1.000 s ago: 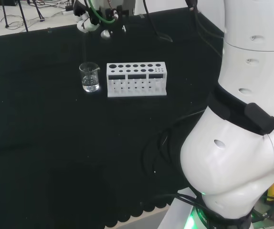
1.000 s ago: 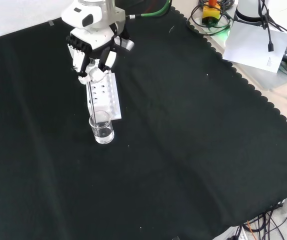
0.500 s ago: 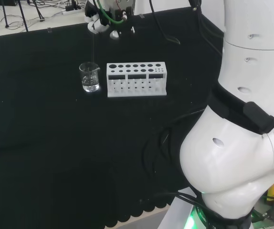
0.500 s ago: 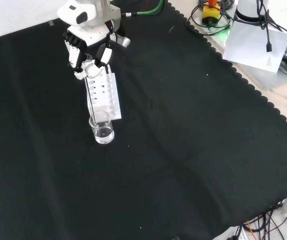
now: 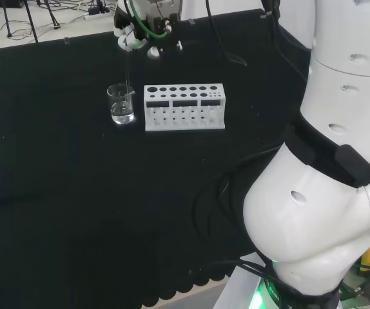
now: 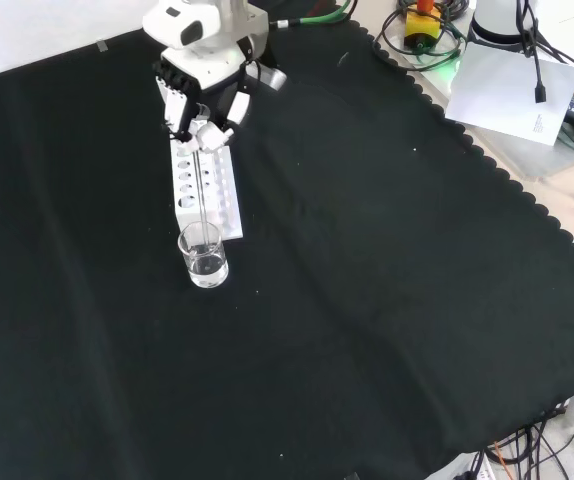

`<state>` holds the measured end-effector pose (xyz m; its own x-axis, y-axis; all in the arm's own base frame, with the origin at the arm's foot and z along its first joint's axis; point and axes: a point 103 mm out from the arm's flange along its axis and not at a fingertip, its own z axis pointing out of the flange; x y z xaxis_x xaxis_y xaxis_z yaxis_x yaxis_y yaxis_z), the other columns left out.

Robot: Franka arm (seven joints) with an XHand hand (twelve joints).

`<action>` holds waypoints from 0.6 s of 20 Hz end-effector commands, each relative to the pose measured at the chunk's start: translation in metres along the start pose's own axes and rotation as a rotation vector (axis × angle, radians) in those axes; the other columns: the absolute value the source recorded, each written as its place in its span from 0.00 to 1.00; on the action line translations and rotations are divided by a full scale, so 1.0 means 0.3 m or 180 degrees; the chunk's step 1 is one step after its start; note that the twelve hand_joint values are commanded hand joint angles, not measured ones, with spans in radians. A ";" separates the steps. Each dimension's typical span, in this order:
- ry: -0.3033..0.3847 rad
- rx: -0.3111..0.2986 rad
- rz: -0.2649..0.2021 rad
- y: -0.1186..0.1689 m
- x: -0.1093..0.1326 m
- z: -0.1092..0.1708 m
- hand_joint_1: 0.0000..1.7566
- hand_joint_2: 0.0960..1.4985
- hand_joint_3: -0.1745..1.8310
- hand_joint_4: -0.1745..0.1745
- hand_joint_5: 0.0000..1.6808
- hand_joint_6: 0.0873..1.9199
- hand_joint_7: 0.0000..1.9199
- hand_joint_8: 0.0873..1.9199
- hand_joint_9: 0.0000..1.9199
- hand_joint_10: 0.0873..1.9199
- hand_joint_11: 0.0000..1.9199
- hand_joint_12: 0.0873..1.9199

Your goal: Stir in the beaker to the left of the white test tube rack with the glass rod.

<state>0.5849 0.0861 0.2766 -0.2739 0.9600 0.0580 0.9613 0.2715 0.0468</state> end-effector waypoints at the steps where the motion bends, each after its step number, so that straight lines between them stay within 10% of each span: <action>1: 0.0005 0.0006 -0.0082 0.055 0.091 0.014 0.74 0.50 0.35 0.00 0.64 0.32 0.61 0.55 0.90 0.42 0.89 0.37; 12: 0.0186 -0.0067 0.0056 0.124 0.020 0.021 0.74 0.50 0.35 0.00 0.64 0.32 0.61 0.55 0.90 0.42 0.89 0.37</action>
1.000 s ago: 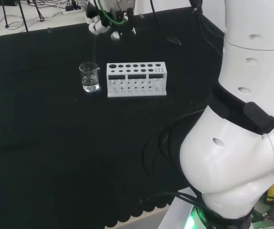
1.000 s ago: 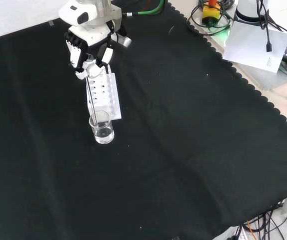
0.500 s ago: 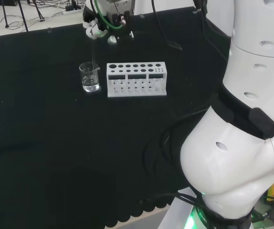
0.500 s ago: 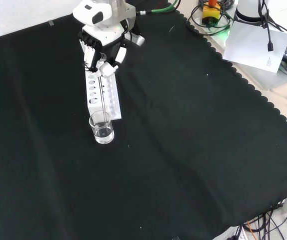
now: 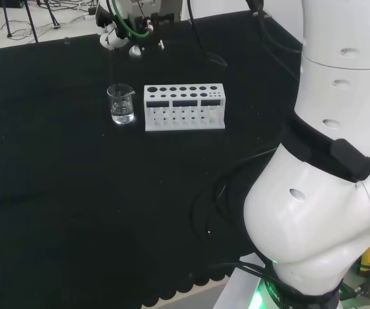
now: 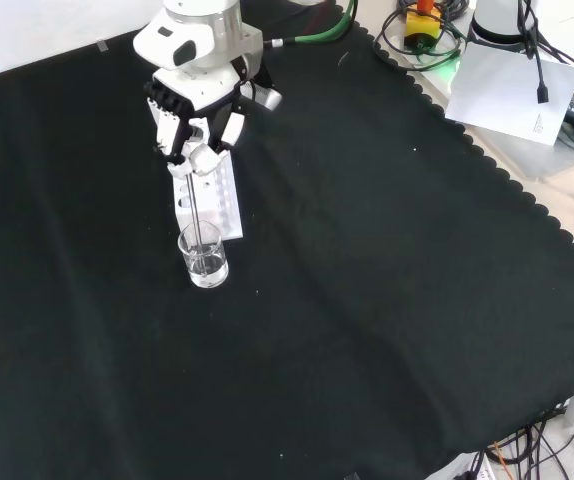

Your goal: Stir in the beaker to the left of the white test tube rack with the glass rod.

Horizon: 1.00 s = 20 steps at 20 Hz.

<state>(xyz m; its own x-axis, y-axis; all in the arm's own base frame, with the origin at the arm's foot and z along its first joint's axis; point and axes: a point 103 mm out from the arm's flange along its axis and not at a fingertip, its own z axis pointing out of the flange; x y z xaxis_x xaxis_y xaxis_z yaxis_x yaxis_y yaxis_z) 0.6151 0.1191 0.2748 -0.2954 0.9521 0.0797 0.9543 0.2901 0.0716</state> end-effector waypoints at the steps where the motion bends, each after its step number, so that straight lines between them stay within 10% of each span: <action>1: 0.0109 0.0007 0.0144 -0.010 -0.069 0.002 0.74 0.50 0.35 0.00 0.64 0.32 0.61 0.55 0.90 0.42 0.89 0.37; 9: 0.0049 0.0011 0.0230 -0.107 -0.099 -0.037 0.74 0.50 0.35 0.00 0.64 0.32 0.61 0.55 0.90 0.42 0.89 0.37; 20: 0.0011 0.0079 -0.0012 -0.091 0.066 -0.010 0.74 0.50 0.35 0.00 0.64 0.32 0.61 0.55 0.90 0.42 0.89 0.37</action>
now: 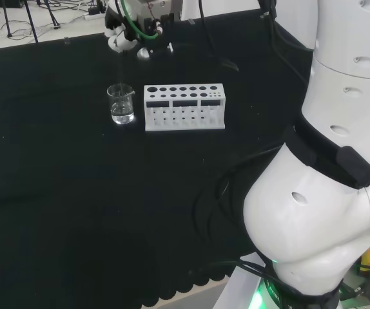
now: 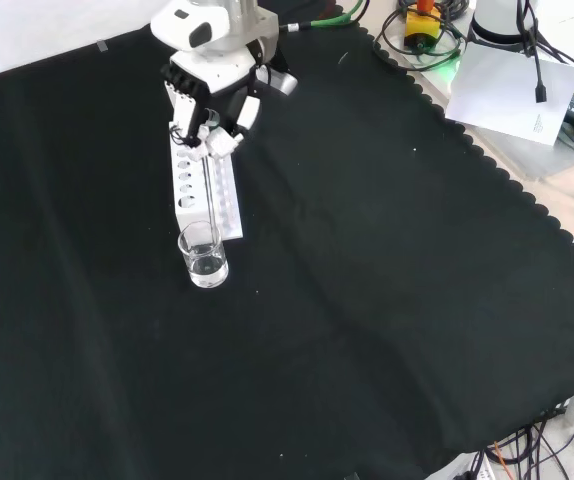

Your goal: Stir in the beaker to the left of the white test tube rack with the glass rod.

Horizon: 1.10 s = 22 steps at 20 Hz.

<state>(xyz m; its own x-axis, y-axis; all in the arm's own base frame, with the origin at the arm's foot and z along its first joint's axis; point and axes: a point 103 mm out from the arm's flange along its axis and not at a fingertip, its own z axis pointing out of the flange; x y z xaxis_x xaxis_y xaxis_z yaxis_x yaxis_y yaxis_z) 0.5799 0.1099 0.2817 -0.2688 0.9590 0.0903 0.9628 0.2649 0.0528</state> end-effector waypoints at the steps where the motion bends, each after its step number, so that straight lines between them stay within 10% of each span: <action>1: -0.0024 0.0021 -0.0113 0.038 0.062 0.022 0.74 0.50 0.35 0.00 0.64 0.32 0.61 0.55 0.90 0.42 0.89 0.37; 22: -0.0109 -0.0018 0.0025 0.022 -0.079 -0.002 0.74 0.50 0.35 0.00 0.64 0.32 0.61 0.55 0.90 0.42 0.89 0.37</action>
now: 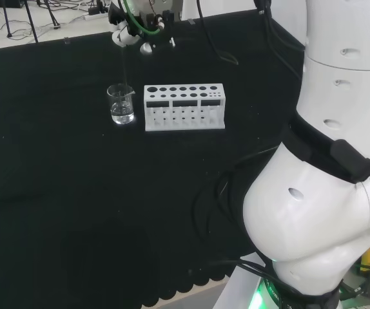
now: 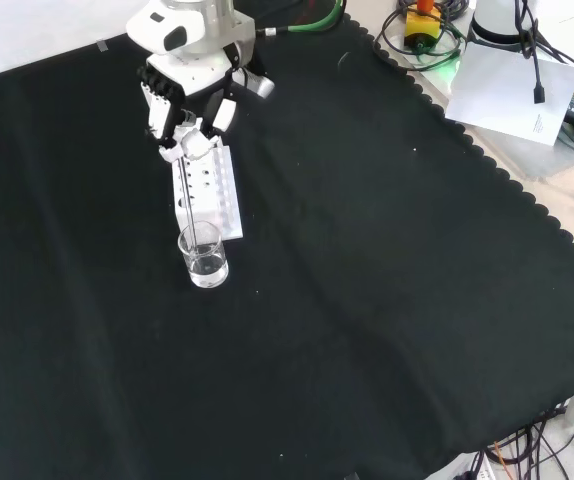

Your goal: Stir in the beaker to the left of the white test tube rack with the glass rod.

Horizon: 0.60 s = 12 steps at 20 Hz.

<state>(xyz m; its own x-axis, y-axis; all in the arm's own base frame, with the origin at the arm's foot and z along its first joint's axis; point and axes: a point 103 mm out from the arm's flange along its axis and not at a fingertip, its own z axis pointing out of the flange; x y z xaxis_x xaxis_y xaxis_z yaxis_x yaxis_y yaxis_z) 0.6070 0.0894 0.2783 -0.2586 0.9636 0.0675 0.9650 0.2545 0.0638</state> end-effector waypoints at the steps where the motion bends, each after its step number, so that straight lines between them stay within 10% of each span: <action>1: -0.0032 0.0022 -0.0015 -0.049 0.019 -0.007 0.74 0.50 0.35 0.00 0.64 0.32 0.61 0.55 0.90 0.42 0.89 0.37; 12: -0.0008 -0.0007 -0.0184 0.018 0.141 0.011 0.74 0.50 0.36 0.00 0.64 0.32 0.61 0.55 0.90 0.42 0.89 0.37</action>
<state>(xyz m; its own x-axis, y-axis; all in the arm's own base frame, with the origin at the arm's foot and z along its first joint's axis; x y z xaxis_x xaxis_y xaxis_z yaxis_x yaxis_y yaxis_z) 0.5909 0.1222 0.2783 -0.3024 0.9509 0.0655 0.9524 0.2986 0.0611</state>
